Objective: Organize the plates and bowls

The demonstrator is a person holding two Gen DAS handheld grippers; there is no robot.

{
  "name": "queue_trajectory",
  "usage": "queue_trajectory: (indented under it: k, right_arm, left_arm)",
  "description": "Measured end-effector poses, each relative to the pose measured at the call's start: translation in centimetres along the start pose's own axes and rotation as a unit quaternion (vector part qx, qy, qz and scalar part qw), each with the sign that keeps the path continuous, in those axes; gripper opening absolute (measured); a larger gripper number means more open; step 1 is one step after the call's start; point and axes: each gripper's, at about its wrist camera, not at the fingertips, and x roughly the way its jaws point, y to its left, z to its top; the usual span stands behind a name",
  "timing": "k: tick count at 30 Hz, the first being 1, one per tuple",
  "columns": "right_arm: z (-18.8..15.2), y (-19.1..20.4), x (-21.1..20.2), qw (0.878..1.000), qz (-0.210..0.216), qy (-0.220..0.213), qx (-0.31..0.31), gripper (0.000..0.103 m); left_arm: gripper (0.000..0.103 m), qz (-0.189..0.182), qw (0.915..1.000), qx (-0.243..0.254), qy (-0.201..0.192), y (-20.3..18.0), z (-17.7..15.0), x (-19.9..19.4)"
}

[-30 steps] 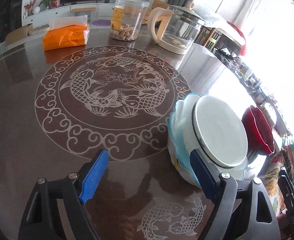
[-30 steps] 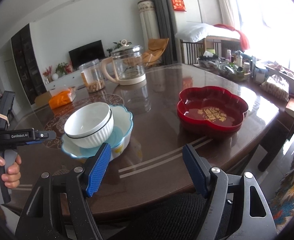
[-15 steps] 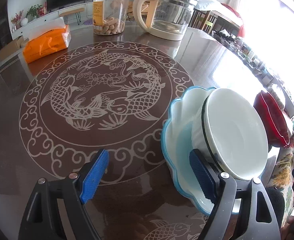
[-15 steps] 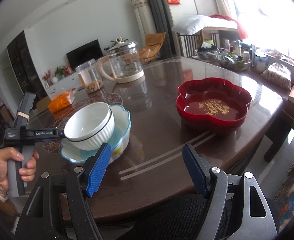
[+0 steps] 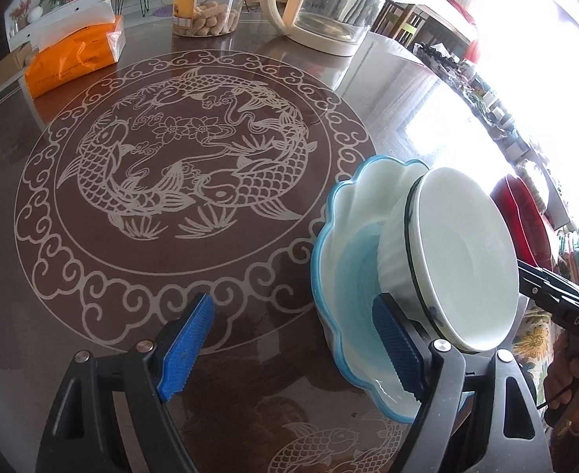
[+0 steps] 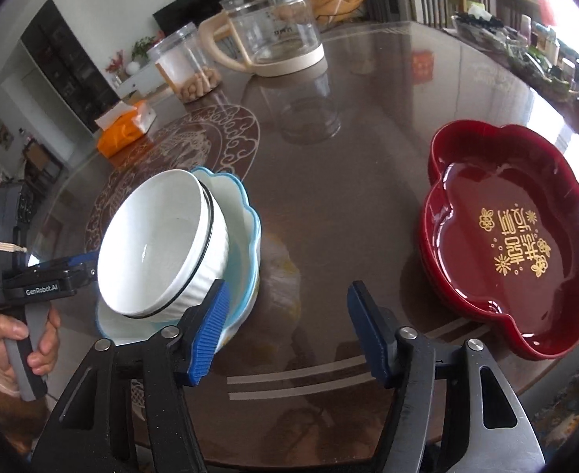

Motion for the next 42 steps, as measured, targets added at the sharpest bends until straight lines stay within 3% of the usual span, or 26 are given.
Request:
queue_trajectory:
  k: [2, 5, 7, 12, 14, 16, 20, 31, 42]
  right_arm:
    - [0.6, 0.2, 0.8, 1.000, 0.001, 0.013, -0.008, 0.048]
    - [1.1, 0.6, 2.0, 0.999, 0.013, 0.031, -0.014, 0.047]
    - [1.5, 0.9, 2.8, 0.999, 0.007, 0.039, -0.023, 0.037]
    - [1.7, 1.7, 4.0, 0.998, -0.004, 0.045, -0.042, 0.025]
    - [1.5, 1.8, 4.1, 0.998, 0.005, 0.041, -0.038, 0.019]
    - [1.5, 1.9, 4.1, 0.998, 0.011, 0.041, -0.035, 0.013]
    - [1.5, 1.9, 4.2, 0.999, 0.016, 0.042, -0.030, 0.011]
    - [0.8, 0.9, 2.7, 0.998, 0.052, 0.037, 0.025, 0.010]
    - [0.8, -1.0, 2.2, 0.996, 0.048, 0.043, 0.063, 0.010]
  left_arm:
    - [0.078, 0.001, 1.0000, 0.004, 0.007, -0.1, 0.2, 0.3]
    - [0.063, 0.000, 0.9997, 0.014, 0.021, -0.7, 0.5, 0.8]
    - [0.052, -0.002, 0.9993, 0.024, 0.027, -1.2, 0.5, 1.1]
    - [0.023, 0.000, 0.9994, 0.026, 0.021, -1.9, -0.4, 1.6]
    - [0.017, -0.008, 0.9998, 0.017, 0.010, -1.9, -0.7, 1.6]
    - [0.016, -0.002, 1.0000, 0.008, 0.001, -1.9, -0.9, 1.5]
    - [0.015, -0.022, 0.9994, -0.023, -0.010, -1.2, -1.1, 1.3]
    - [0.014, -0.017, 0.9996, -0.020, -0.009, -2.3, -1.0, 0.2]
    - [0.014, -0.018, 0.9998, -0.009, 0.008, -4.0, 0.6, 1.5]
